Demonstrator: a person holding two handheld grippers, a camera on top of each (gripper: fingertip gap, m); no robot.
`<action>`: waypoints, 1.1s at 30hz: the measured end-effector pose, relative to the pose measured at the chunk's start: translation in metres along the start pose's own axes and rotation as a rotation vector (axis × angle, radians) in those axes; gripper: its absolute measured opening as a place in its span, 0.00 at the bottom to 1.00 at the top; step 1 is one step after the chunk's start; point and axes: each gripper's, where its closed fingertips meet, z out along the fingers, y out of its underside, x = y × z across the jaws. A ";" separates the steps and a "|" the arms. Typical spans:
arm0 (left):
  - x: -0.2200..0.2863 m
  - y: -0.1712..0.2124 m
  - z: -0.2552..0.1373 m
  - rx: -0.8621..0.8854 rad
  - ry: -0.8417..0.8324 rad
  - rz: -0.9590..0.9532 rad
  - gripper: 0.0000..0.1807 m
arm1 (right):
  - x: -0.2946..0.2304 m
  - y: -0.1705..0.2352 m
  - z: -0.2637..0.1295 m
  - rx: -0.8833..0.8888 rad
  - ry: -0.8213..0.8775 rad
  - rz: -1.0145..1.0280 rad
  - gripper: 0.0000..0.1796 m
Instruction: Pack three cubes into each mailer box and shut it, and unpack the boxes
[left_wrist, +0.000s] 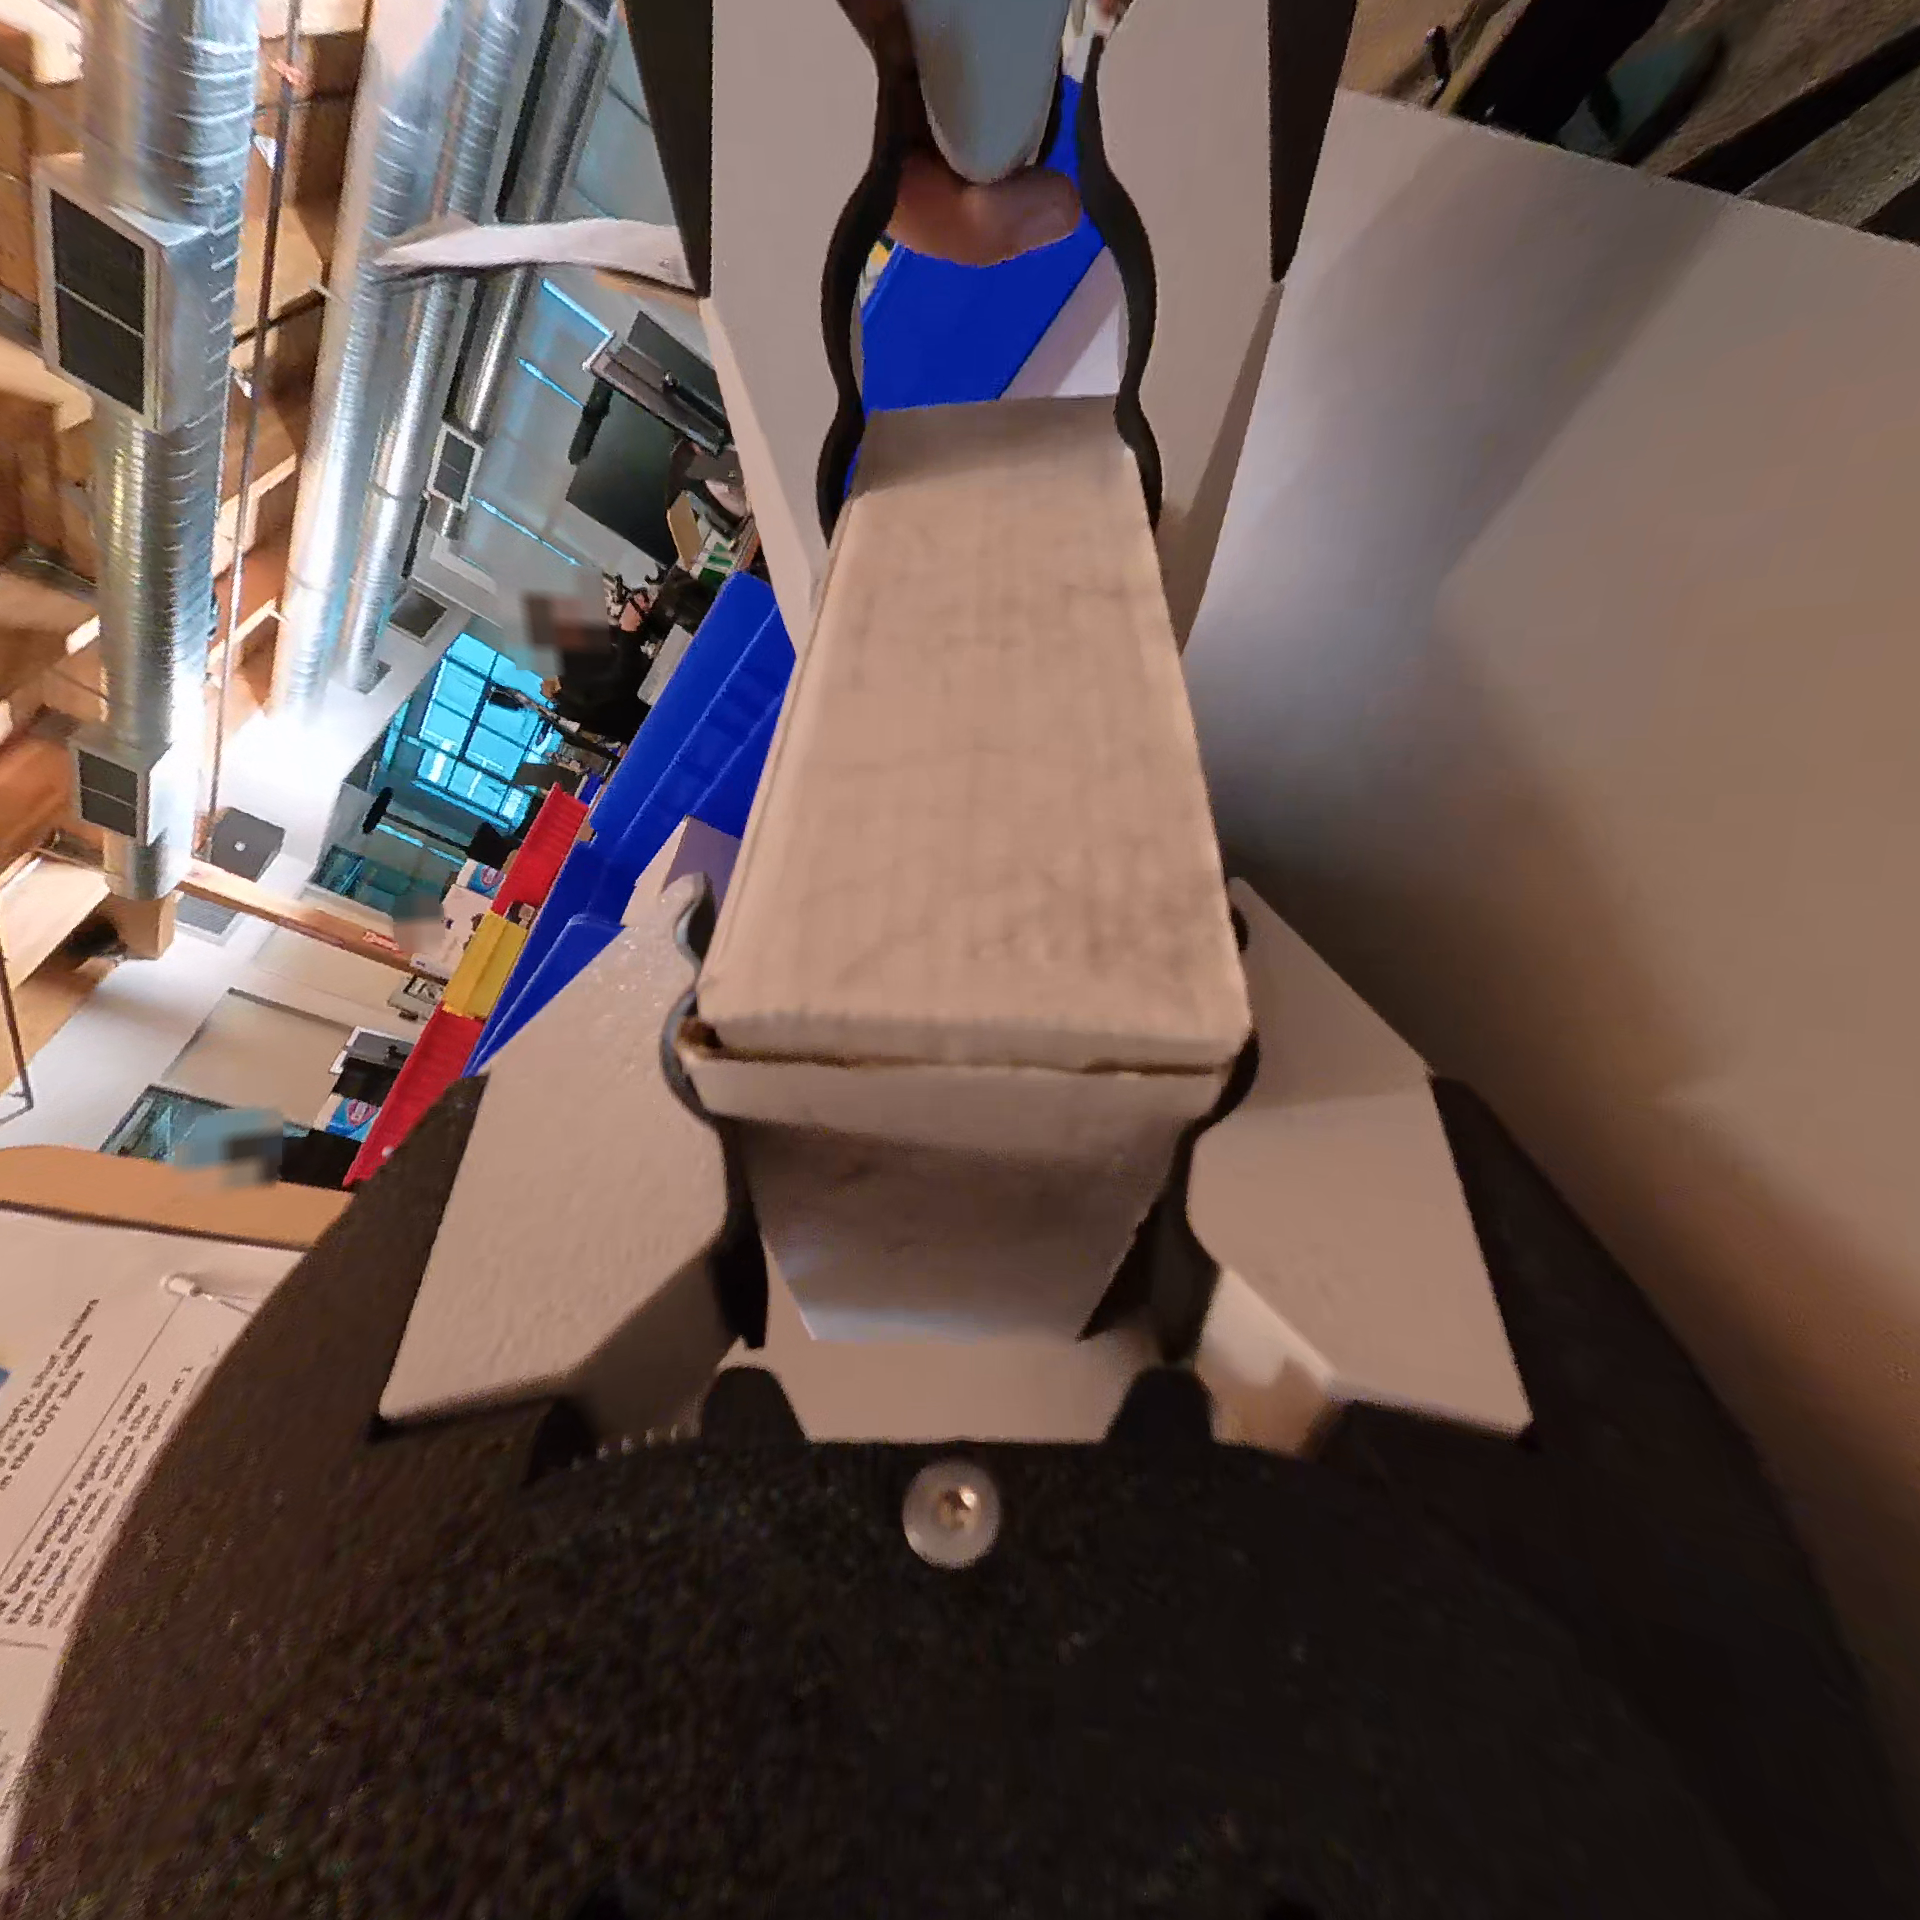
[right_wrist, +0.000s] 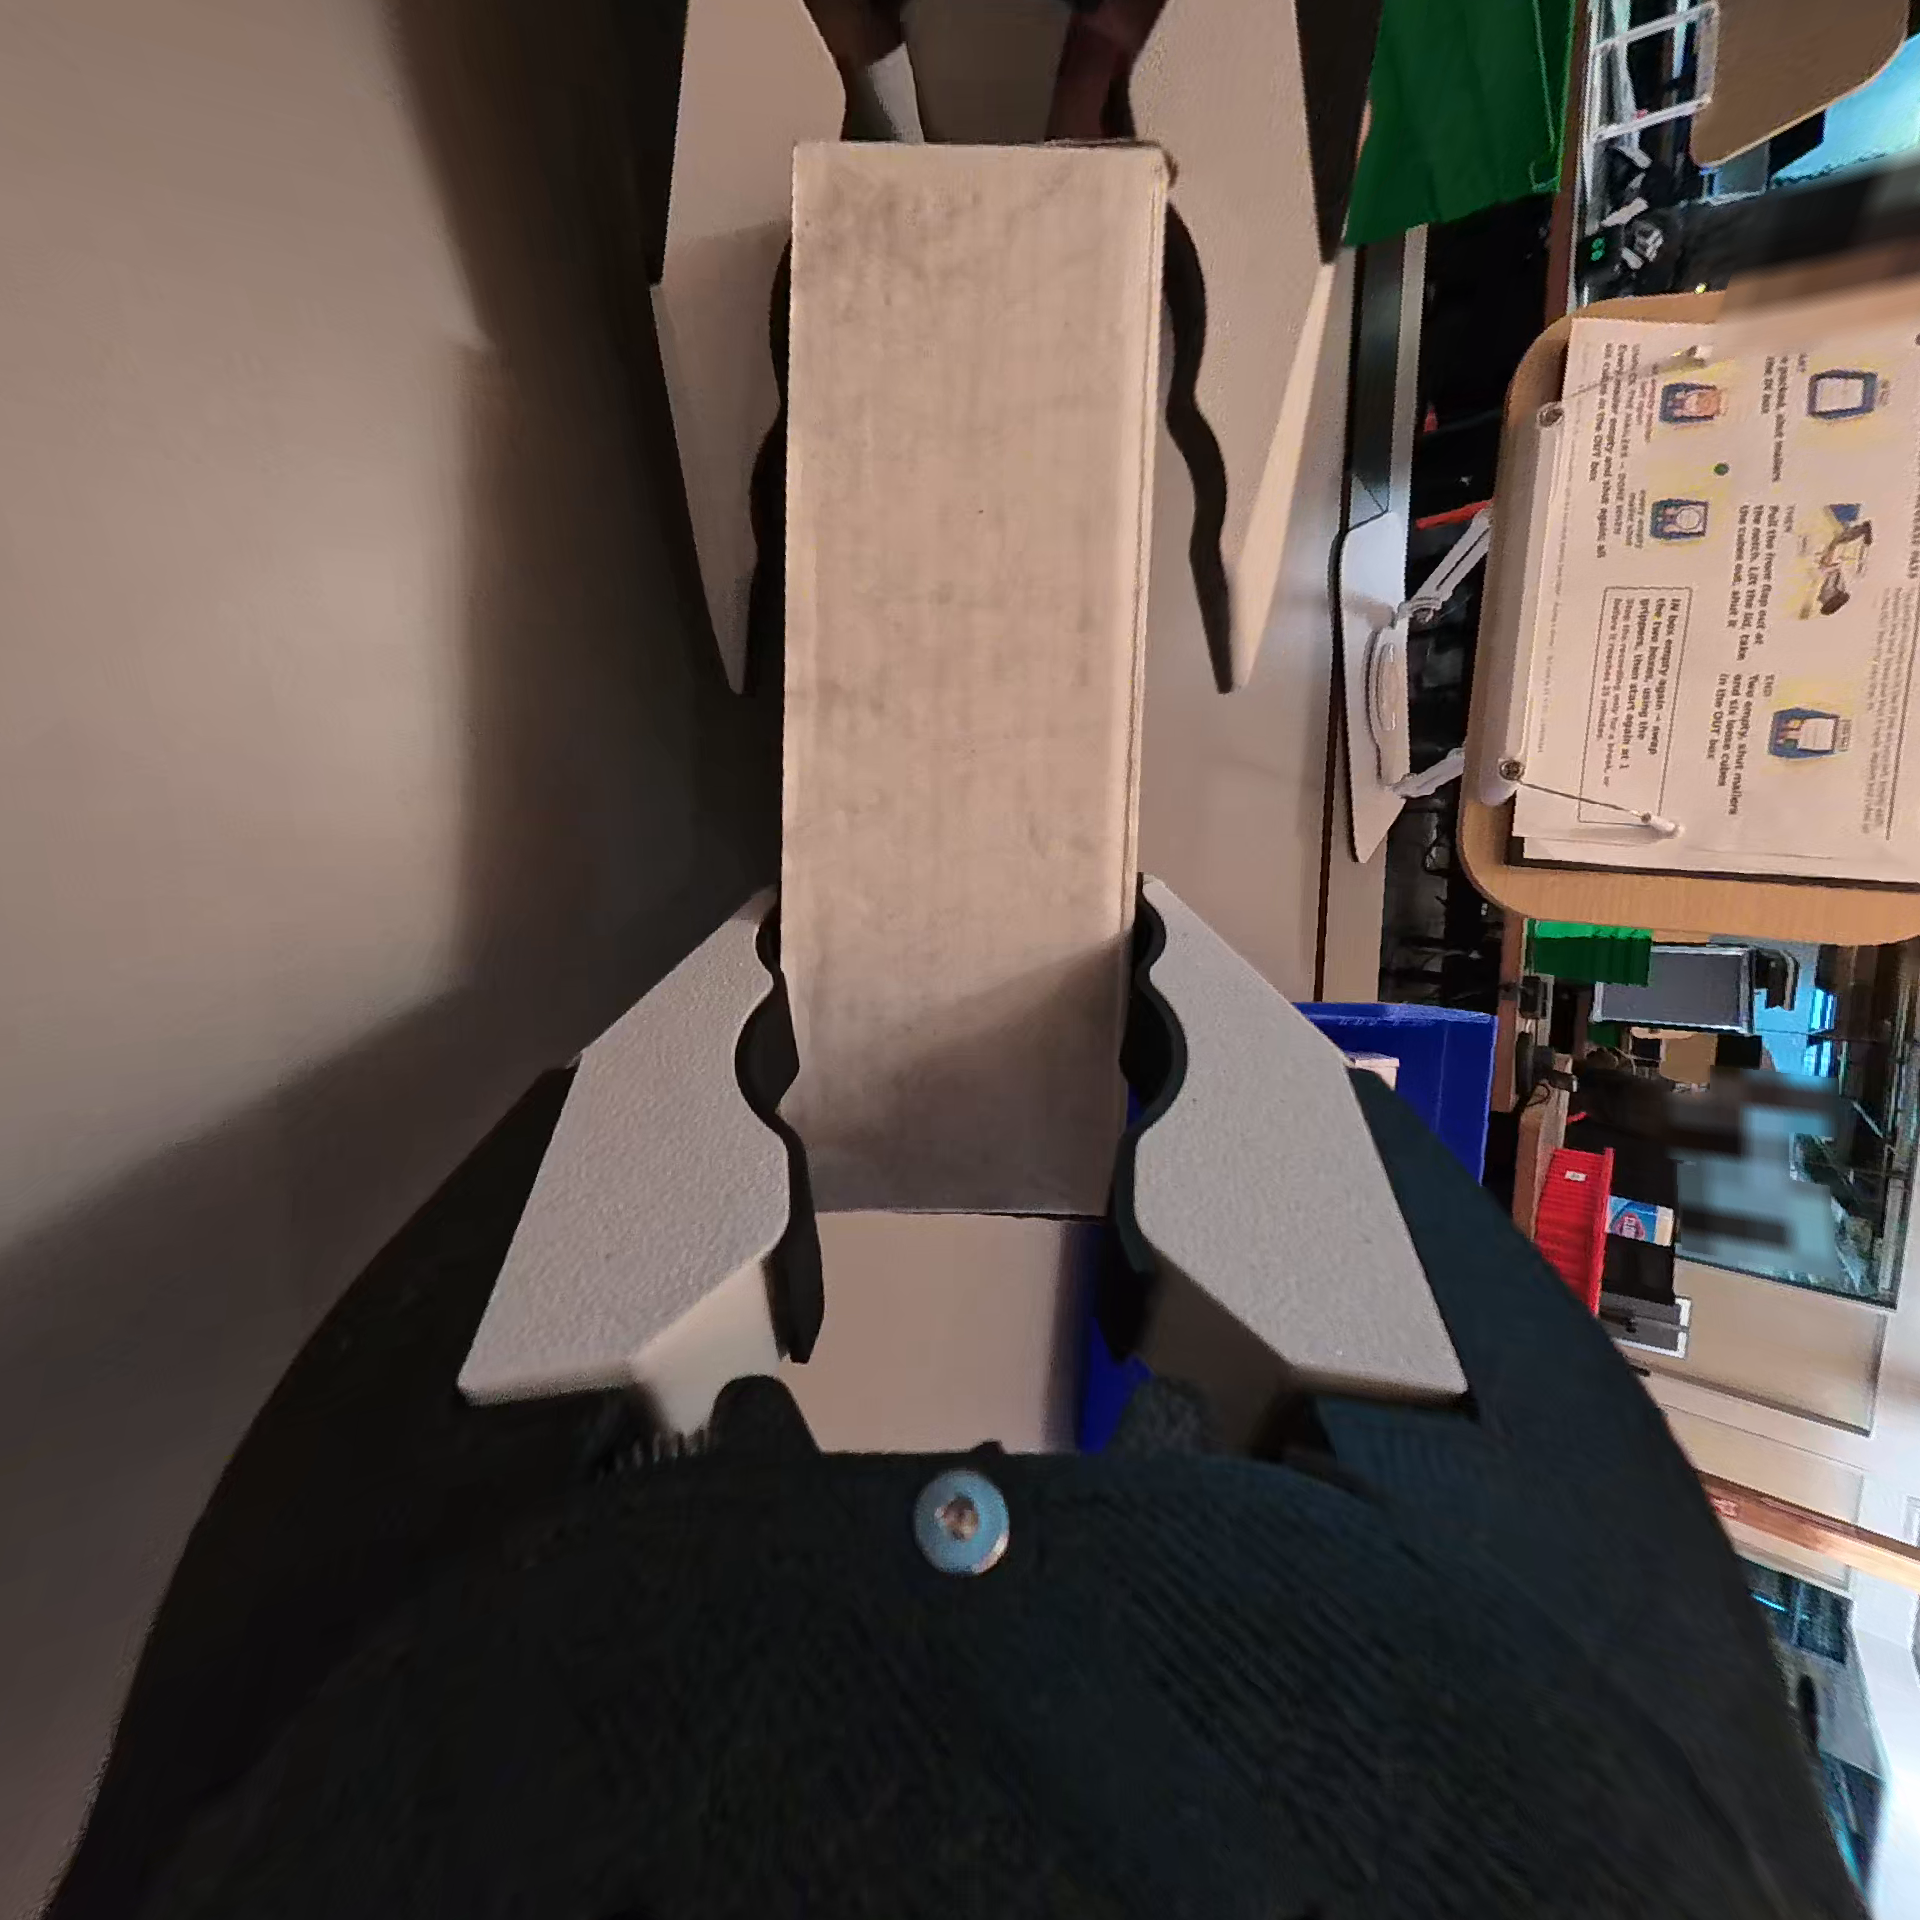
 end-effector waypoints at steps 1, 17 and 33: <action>0.000 0.002 0.001 -0.019 -0.003 -0.001 0.49 | 0.000 0.002 0.000 -0.007 0.002 -0.003 0.35; -0.003 0.020 -0.002 -0.189 -0.021 -0.044 0.42 | 0.021 -0.009 -0.047 -0.289 0.547 -0.212 0.47; -0.007 0.024 0.002 -0.198 -0.027 -0.095 0.41 | 0.018 -0.036 -0.025 -0.257 0.646 -0.337 0.37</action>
